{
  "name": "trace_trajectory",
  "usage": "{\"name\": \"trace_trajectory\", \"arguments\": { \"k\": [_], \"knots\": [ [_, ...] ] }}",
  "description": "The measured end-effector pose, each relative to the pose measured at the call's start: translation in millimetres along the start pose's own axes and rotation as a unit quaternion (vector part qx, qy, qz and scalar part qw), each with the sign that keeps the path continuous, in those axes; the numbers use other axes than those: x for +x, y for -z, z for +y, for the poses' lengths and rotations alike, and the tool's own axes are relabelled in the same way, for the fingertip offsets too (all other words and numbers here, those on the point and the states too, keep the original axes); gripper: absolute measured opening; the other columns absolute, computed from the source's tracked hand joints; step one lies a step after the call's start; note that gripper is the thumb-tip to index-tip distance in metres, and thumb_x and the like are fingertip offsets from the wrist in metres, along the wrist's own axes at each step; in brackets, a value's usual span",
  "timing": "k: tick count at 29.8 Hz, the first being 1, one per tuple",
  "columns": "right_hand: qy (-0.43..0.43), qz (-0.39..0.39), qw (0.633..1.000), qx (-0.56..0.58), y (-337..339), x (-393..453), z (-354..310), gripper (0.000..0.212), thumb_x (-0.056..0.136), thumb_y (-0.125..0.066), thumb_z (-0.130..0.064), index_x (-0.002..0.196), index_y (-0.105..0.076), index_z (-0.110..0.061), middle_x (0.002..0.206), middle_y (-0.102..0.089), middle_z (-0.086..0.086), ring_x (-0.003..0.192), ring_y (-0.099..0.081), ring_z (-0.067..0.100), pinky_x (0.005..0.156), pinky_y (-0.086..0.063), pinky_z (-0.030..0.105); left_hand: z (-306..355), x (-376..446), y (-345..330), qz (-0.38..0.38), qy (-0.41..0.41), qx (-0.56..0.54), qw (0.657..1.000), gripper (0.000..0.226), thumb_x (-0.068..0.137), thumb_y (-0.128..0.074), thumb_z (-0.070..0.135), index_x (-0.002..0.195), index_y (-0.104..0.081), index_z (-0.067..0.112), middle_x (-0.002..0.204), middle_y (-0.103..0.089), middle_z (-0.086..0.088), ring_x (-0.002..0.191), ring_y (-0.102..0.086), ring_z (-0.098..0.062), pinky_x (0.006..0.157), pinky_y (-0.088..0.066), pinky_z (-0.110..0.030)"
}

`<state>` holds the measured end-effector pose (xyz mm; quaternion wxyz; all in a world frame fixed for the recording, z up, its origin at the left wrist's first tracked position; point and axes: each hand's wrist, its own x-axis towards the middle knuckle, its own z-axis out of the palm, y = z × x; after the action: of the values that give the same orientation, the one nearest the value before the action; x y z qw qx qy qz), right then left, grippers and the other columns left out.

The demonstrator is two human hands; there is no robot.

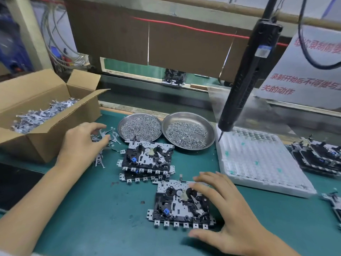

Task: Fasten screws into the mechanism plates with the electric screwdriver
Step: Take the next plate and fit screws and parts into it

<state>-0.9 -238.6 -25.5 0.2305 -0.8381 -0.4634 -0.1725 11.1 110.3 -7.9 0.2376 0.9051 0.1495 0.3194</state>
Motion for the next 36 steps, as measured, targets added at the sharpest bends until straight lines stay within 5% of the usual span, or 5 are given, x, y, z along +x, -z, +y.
{"name": "trace_trajectory", "arguments": {
  "k": [9, 18, 27, 33, 36],
  "knots": [
    [-0.053, 0.162, 0.969, 0.180, -15.6, 42.3, -13.8, 0.024, 0.093, -0.054, -0.023, 0.111, -0.064, -0.012, 0.110, -0.063, -0.001, 0.109, -0.058, 0.008, 0.093, -0.046, 0.025, 32.6, -8.3, 8.7, 0.125, -0.155, -0.129, 0.971, 0.029, 0.083, -0.069, 0.003, 0.111, -0.067, 0.010, 0.108, -0.065, -0.001, 0.088, -0.056, 0.018, 0.089, -0.047, -0.012],
    [-0.169, 0.169, 0.839, 0.489, -0.3, 50.6, -8.1, 0.025, 0.082, -0.065, -0.022, 0.106, -0.072, -0.024, 0.089, -0.072, -0.004, 0.079, -0.067, 0.010, 0.073, -0.053, 0.022, 114.3, -58.1, -19.9, -0.128, -0.424, -0.289, 0.849, 0.046, 0.087, -0.065, 0.004, 0.130, -0.050, 0.012, 0.113, -0.066, 0.004, 0.103, -0.062, 0.001, 0.088, -0.051, -0.017],
    [-0.196, 0.042, 0.804, 0.560, 10.0, 45.3, 6.6, 0.029, 0.073, -0.078, -0.031, 0.100, -0.076, -0.019, 0.102, -0.068, -0.003, 0.089, -0.064, 0.011, 0.073, -0.050, 0.022, 122.5, -73.7, -33.8, -0.227, -0.099, -0.568, 0.785, 0.060, 0.066, -0.078, 0.006, 0.108, -0.056, 0.043, 0.086, -0.060, 0.006, 0.078, -0.073, -0.023, 0.069, -0.057, -0.025],
    [-0.162, 0.030, 0.805, 0.571, 4.7, 46.0, 1.4, 0.012, 0.074, -0.073, -0.017, 0.082, -0.078, -0.023, 0.096, -0.069, -0.006, 0.096, -0.064, 0.011, 0.080, -0.051, 0.023, 120.4, -73.8, -35.9, -0.261, -0.064, -0.570, 0.776, 0.055, 0.064, -0.080, 0.015, 0.107, -0.059, 0.042, 0.084, -0.060, 0.006, 0.079, -0.068, -0.014, 0.072, -0.054, -0.024],
    [-0.166, 0.088, 0.839, 0.510, 4.2, 45.5, 2.8, 0.010, 0.074, -0.070, -0.017, 0.076, -0.077, -0.024, 0.086, -0.071, -0.004, 0.083, -0.066, 0.011, 0.072, -0.050, 0.020, 117.2, -73.1, -34.5, -0.241, -0.107, -0.491, 0.830, 0.051, 0.065, -0.078, 0.032, 0.110, -0.058, 0.044, 0.094, -0.064, 0.006, 0.095, -0.063, -0.015, 0.081, -0.051, -0.027]
  ]
}}
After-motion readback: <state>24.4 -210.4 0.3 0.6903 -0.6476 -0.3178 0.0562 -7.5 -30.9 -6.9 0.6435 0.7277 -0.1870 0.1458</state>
